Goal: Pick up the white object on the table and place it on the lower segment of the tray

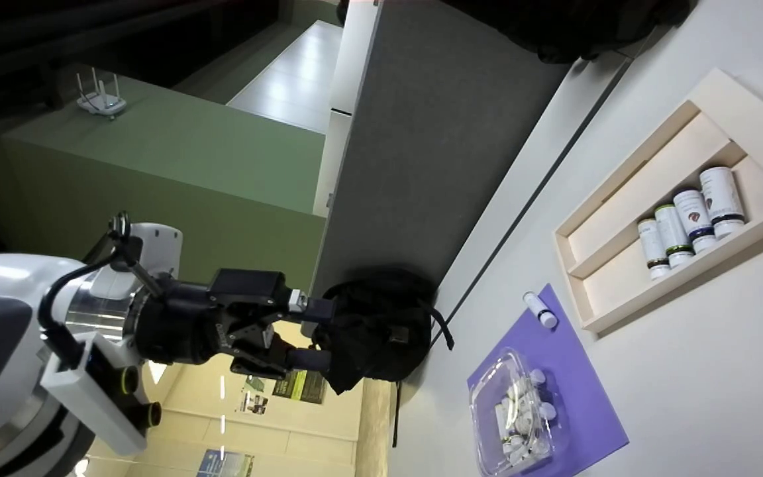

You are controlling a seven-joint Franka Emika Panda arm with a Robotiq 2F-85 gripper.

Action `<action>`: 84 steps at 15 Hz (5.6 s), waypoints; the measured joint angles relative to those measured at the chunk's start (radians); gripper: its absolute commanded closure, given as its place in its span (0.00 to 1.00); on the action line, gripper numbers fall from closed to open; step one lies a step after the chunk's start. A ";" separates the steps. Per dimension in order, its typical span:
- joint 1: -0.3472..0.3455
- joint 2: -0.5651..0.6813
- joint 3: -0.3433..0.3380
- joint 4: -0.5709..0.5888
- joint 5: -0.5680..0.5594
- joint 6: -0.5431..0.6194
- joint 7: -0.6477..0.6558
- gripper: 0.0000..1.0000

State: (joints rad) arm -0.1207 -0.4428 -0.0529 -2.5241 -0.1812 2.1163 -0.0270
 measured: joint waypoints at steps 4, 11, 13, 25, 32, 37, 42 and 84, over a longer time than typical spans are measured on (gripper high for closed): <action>0.000 -0.013 0.000 -0.008 0.000 0.000 0.000 0.00; 0.000 0.188 -0.009 0.048 0.005 0.262 -0.008 0.00; 0.005 0.318 -0.010 0.117 0.027 0.321 -0.020 0.00; 0.037 0.650 -0.007 0.409 0.118 0.237 -0.051 0.00; 0.039 0.744 0.011 0.416 0.124 0.395 -0.115 0.00; 0.042 0.879 0.058 0.422 0.128 0.486 -0.157 0.00; 0.055 1.034 0.074 0.451 0.123 0.586 -0.165 0.00; 0.064 1.199 0.013 0.705 0.141 0.465 -0.018 0.00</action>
State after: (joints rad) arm -0.0563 0.7566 -0.0404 -1.8187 -0.0405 2.5813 -0.0453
